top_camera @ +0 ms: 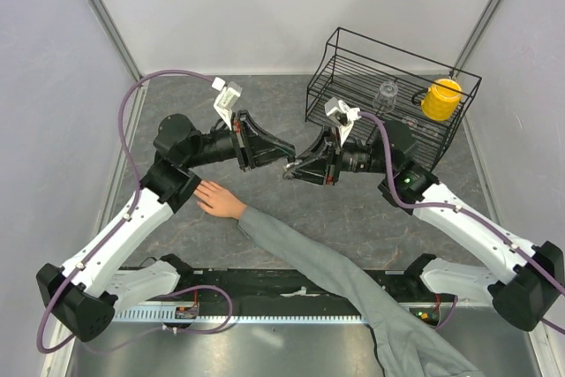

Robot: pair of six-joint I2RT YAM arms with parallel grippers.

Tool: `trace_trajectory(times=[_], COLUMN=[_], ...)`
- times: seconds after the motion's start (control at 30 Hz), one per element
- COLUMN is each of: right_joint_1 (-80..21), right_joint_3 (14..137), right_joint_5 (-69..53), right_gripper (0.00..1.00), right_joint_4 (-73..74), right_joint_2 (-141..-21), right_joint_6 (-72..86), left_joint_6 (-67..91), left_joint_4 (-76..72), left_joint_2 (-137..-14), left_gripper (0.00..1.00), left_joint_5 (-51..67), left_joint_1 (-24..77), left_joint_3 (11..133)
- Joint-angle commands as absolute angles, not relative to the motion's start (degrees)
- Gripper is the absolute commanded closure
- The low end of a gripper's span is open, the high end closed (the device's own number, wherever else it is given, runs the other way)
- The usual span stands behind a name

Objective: Paint the nails

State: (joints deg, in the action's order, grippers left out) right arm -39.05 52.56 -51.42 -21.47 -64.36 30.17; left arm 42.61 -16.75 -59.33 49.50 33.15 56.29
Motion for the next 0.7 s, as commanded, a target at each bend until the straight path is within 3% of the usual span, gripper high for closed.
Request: trace_trajectory(times=[0.0,0.03,0.07,0.13,0.3,0.47,0.5,0.53,0.63,0.67], right_joint_1=[-46.2,-54.9,-59.2,-65.6,-67.1,-64.3,-62.8,-61.9,-57.1,-55.6], right_joint_3=[61.0,62.2,63.8,64.8,64.4,58.9,57.9,56.9,54.3,53.9], right_joint_5=[-16.1,9.9,20.9,34.7,33.1,16.7,13.4,10.6,-3.1,-7.0], right_gripper=[1.00,1.00,1.00,1.00,1.00,1.00,1.00,1.00,1.00,1.00], right_joint_4=[3.4,5.6,6.8,7.3,4.4,-3.1,-4.2,-5.2,-7.1,-7.1], right_joint_2=[-62.8,-62.9,-63.4,-65.1,-66.8,-62.5,-60.7,-59.7,-56.8,-56.1], right_joint_6=[10.8,8.1,7.3,6.9,6.2,5.9,6.1,6.3,7.5,8.0], left_joint_6=[27.8,26.0,24.9,23.9,26.5,26.3,26.8,27.2,27.5,27.7], left_joint_4=[10.2,15.4,18.2,21.4,19.3,13.6,12.4,11.5,7.0,6.2], left_joint_2=[-57.1,-57.5,-58.2,-60.9,-63.4,-60.9,-60.0,-59.0,-54.5,-53.4], left_gripper=[0.98,0.98,0.98,0.98,0.98,0.98,0.92,0.74,0.42,0.38], left_joint_5=[28.9,4.4,-6.0,-20.3,-16.2,-7.1,-5.6,-3.2,1.0,2.2], left_joint_1=[40.6,44.6,52.2,56.8,58.2,56.9,56.3,55.7,53.1,51.3], left_joint_3=[65.0,68.9,70.5,73.1,73.7,70.6,69.7,68.0,64.1,63.3])
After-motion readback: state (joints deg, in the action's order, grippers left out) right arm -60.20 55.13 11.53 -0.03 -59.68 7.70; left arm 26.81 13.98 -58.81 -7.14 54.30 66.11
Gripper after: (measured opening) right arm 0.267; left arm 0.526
